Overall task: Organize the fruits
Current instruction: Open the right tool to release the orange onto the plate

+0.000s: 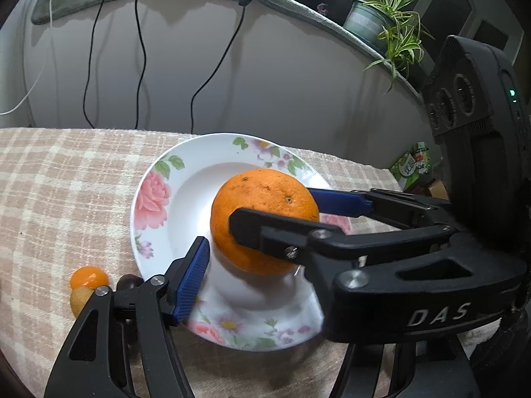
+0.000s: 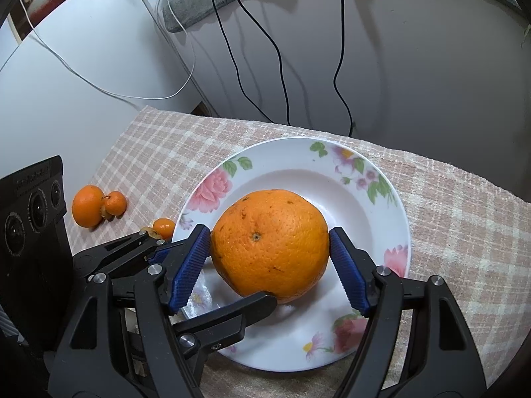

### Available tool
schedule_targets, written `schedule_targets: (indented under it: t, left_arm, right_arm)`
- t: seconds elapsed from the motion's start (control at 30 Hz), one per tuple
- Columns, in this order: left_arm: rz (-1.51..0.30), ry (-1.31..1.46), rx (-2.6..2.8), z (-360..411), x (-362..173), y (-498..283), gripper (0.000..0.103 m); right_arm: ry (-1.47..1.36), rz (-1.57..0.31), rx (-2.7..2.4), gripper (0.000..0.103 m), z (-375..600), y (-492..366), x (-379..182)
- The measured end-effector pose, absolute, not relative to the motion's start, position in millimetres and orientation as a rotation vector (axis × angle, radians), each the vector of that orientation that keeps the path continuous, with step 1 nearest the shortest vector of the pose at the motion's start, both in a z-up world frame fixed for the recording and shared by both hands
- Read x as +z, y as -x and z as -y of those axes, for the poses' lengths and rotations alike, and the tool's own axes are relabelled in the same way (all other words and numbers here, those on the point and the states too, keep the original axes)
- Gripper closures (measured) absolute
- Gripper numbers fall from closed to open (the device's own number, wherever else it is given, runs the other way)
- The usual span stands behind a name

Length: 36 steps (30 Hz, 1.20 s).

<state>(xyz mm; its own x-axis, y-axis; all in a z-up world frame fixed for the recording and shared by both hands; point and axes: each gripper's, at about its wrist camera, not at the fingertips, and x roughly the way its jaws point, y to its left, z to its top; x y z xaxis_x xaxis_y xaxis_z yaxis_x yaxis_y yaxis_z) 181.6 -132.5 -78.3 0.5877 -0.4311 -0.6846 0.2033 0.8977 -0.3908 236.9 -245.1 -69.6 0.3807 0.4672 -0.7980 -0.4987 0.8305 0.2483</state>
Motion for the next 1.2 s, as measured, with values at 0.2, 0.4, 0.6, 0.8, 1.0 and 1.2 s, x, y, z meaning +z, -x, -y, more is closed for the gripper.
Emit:
schedule_targets:
  t: [0.2,0.4,0.6,0.8,1.0,1.2]
  left_arm:
    - [-0.852,0.285,-0.368,125,-74,-174,0.036]
    - [-0.83,0.275,-0.359,118,-67,-159,0.036]
    - [-0.789,0.257,-0.336,103,-57,-142,0.036]
    - [-0.755,0.262,-0.298,80,-50,-123,0.036]
    - [-0.723,0.259,-0.237,49,-46,-103,0.031]
    - [-0.695,0.237,-0.156,14,-43,-81,0.028]
  right_arm:
    - [0.037,-0.951,0.598,0.014,248,-229,-55]
    - [0.039,-0.912,0.562,0.014,249,-220,-43]
    - [0.058,-0.856,0.54,0.014,243,-205,-31]
    - [0.032,-0.792,0.571,0.014,229,-189,-19]
    - [0.031,-0.785,0.629,0.005,204,-178,-14]
    - [0.071,-0.814,0.697,0.005,169,-172,-12]
